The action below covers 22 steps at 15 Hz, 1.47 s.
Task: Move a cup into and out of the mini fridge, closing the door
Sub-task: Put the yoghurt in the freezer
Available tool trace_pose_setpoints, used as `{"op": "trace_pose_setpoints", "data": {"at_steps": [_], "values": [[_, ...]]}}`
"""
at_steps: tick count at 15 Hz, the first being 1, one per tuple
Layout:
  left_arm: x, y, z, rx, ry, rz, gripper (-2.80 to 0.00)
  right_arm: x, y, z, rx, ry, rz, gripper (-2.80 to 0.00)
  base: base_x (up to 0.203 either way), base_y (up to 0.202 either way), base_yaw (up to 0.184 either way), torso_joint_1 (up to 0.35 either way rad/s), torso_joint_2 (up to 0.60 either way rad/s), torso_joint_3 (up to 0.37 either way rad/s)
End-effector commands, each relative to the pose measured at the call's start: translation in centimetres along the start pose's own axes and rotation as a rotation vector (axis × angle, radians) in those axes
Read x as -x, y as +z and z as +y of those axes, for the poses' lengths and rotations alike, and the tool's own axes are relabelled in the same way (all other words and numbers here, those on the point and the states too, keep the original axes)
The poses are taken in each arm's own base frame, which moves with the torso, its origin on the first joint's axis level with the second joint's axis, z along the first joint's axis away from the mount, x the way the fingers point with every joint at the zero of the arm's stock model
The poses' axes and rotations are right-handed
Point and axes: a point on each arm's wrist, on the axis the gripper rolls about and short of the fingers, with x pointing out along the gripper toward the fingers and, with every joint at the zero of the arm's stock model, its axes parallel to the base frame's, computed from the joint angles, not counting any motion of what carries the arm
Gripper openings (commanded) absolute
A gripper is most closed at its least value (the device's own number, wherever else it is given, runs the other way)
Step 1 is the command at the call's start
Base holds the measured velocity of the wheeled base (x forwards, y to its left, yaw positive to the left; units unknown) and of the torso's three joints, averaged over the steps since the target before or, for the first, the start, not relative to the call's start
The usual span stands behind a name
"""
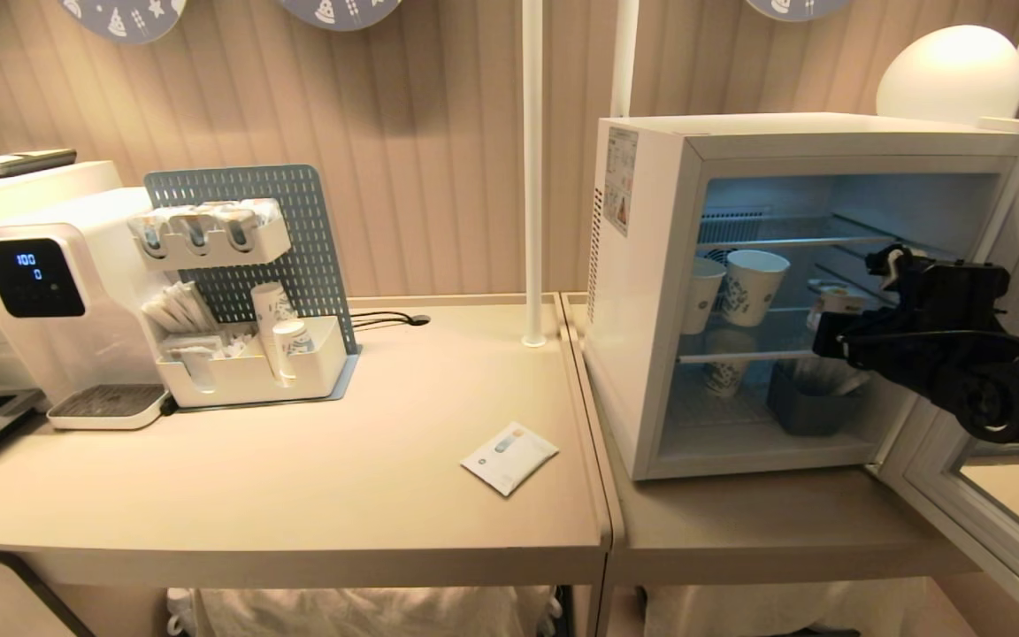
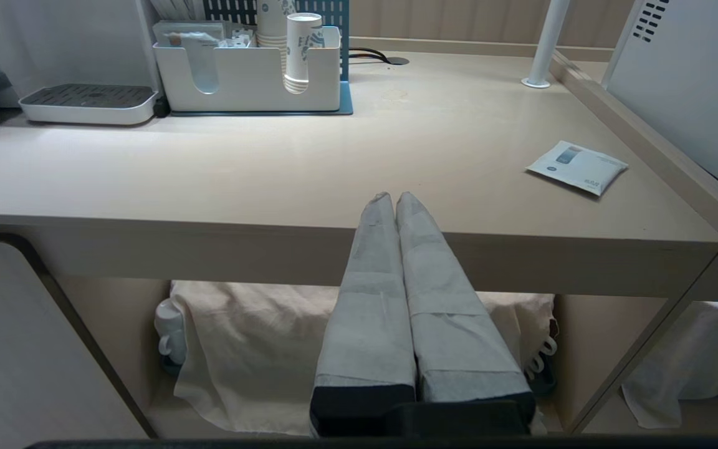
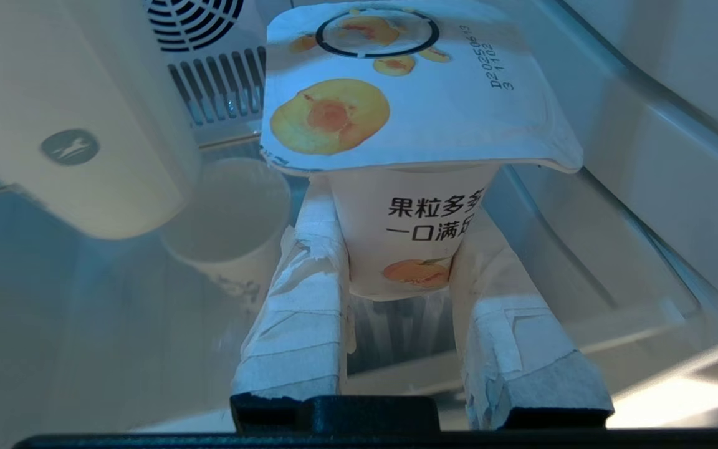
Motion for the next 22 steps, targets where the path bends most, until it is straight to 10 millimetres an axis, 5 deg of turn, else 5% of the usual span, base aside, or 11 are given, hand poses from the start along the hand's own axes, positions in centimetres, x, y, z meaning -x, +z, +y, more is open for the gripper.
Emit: {"op": "trace_pose_setpoints", "data": {"at_steps": [1, 10, 11, 22], "values": [[0.0, 0.0, 0.0, 0.001, 0.002, 0.001, -2.8, -1.3, -1.2, 0.1, 0.001, -0.001, 0.029, -2.8, 0.0, 0.0, 0.0, 0.0, 0.0, 0.0], [0.0, 0.0, 0.0, 0.003, 0.002, 0.001, -2.8, -4.4, -2.1, 0.3, 0.001, -0.012, 0.061, -2.8, 0.0, 0.0, 0.0, 0.0, 0.0, 0.0], [0.0, 0.0, 0.0, 0.003, 0.002, 0.003, -2.8, -4.2, -1.8, 0.3, -0.004, -0.011, 0.063, 0.0, 0.0, 0.0, 0.0, 0.0, 0.0, 0.0], [0.0, 0.0, 0.0, 0.003, 0.002, 0.001, -2.8, -1.0, 0.2, -1.1, -0.031, -0.015, 0.03, 0.0, 0.0, 0.0, 0.0, 0.0, 0.0, 0.0]]}}
